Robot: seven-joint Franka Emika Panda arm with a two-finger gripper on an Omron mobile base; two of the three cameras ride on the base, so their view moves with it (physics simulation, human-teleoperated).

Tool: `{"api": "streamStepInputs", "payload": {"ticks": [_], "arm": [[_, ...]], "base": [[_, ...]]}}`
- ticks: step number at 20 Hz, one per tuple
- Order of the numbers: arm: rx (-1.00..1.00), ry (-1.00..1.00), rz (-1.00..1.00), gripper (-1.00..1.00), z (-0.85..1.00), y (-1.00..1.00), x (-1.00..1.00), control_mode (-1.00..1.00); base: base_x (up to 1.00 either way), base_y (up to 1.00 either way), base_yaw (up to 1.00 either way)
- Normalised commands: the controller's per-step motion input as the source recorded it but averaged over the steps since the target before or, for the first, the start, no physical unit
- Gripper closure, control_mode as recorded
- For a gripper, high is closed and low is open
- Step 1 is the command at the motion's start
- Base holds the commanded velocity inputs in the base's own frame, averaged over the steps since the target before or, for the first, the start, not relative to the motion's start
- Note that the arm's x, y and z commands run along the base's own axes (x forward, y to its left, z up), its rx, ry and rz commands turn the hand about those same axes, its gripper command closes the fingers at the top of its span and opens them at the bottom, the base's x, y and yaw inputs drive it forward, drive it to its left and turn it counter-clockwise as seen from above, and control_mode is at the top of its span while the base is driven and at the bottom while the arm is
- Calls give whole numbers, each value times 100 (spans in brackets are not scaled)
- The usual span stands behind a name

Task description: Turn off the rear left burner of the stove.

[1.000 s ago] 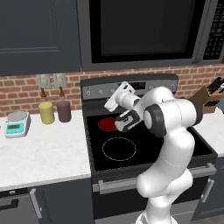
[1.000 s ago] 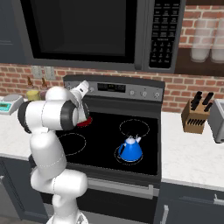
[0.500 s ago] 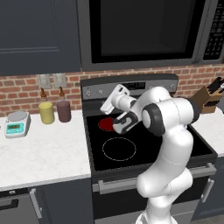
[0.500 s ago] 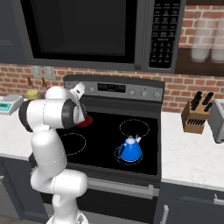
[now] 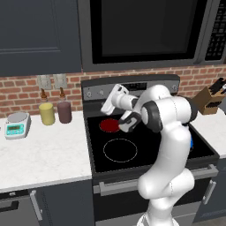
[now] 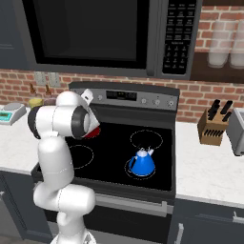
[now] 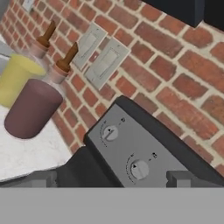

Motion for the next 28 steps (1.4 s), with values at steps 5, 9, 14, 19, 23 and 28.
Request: {"api": "streamStepInputs", "payload": {"ticks": [5,9,14,19,23,28], "arm": [[0,-1,0,-100,-8,0,24,-100],[-2,-4,0,-100,-11,0,17,-100],[-5,-7,-3,-100,-14,0,15,-100],[-8,-9,-6,-100,-12,0,19,-100],[-12,-8,-7,-100,-17,18,19,-100],[-15,-2,-5,-100,-33,46,3,-100]], "base": [[0,0,0],[0,0,0],[0,0,0],[0,0,0],[0,0,0],[0,0,0]]}}
